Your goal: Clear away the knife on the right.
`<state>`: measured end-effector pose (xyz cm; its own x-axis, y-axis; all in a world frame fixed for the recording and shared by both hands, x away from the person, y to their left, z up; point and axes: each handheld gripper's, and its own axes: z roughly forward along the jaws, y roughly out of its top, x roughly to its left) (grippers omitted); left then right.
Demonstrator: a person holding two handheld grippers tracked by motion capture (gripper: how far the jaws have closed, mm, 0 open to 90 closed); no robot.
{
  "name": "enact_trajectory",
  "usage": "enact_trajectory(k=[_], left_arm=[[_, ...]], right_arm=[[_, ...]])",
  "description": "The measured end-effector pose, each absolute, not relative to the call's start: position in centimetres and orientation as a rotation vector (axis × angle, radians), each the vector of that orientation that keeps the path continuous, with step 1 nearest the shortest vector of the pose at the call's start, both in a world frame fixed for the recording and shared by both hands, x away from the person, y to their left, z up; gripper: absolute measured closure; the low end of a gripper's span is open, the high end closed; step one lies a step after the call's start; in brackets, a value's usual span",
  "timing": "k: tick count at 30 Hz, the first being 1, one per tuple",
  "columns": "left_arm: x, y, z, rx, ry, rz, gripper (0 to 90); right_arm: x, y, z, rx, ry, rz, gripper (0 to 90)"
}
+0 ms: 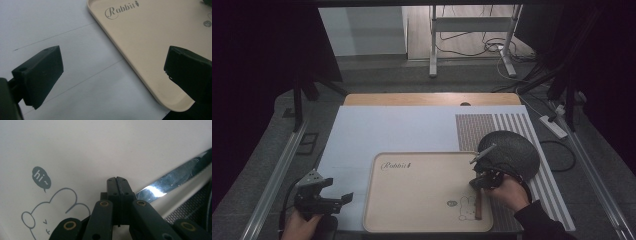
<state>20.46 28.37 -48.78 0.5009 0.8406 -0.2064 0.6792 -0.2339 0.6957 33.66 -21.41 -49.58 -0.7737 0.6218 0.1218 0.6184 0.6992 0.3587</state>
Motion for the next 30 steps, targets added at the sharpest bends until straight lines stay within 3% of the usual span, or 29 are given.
enact_trajectory(k=[12, 16, 23, 30], left_arm=[[20.5, 28.3, -48.8, 1.992, 1.251, 0.275, 2.8], [20.5, 28.3, -48.8, 1.993, 1.252, 0.275, 2.8], [20.5, 28.3, -48.8, 1.991, 1.252, 0.273, 2.8], [20.5, 28.3, -48.8, 1.99, 1.252, 0.272, 2.7]], right_arm=[[34.0, -22.3, -49.4, 1.094, 2.877, 0.583, 89.2], [33.9, -22.1, -49.2, 1.076, 2.866, 0.602, 84.4], [33.3, -21.5, -48.2, 1.02, 2.819, 0.695, 62.5], [33.1, -21.2, -47.6, 1.001, 2.758, 0.792, 27.8]])
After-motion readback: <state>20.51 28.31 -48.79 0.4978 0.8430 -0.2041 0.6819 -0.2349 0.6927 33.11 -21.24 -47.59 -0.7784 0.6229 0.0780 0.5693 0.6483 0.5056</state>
